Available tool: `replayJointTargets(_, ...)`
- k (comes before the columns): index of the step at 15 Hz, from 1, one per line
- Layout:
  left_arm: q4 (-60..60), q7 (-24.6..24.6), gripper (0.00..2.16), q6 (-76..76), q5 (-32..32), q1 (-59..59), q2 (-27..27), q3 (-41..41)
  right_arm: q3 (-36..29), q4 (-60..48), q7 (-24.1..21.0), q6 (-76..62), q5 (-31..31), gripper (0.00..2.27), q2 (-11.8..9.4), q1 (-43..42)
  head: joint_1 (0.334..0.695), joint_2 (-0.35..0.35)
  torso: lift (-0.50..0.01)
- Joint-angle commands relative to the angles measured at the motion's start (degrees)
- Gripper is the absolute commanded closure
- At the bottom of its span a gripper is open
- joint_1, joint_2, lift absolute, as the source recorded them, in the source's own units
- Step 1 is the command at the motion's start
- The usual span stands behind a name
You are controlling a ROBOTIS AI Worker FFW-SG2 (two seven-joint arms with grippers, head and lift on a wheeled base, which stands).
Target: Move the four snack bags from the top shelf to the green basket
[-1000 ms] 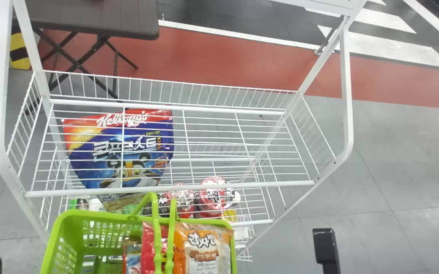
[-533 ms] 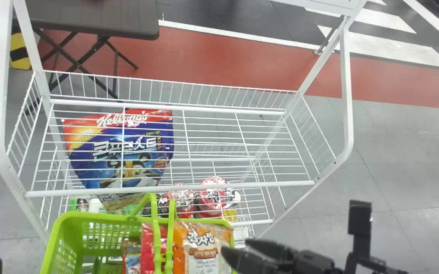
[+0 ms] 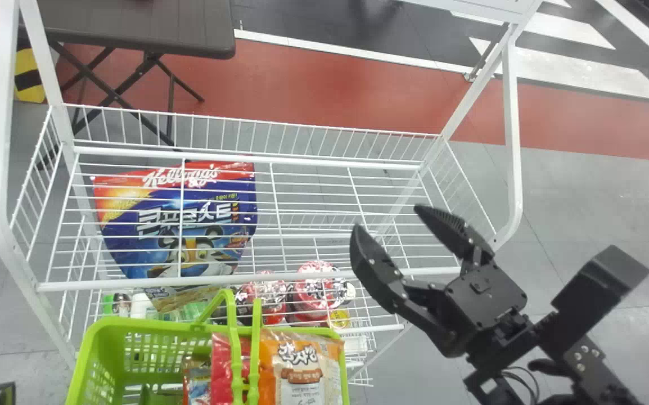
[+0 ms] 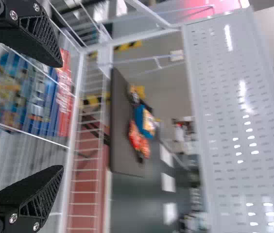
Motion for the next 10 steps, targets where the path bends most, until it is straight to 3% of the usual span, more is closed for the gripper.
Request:
replayJointTargets(1, 0.39, -0.08, 1.28, -0.43, -0.01, 0.01, 0.0, -0.32, 4.96, 3.37, -3.2, -9.86, 4.45, 0.07, 0.23, 0.24, 0.695, -0.35, 0.0)
replayJointTargets(10, 0.83, -0.78, 1.28, -0.78, 0.08, -0.08, 0.18, -0.14, 5.58, 5.13, -5.22, -6.52, 1.99, 0.07, 0.23, -0.11, 0.695, -0.35, 0.0)
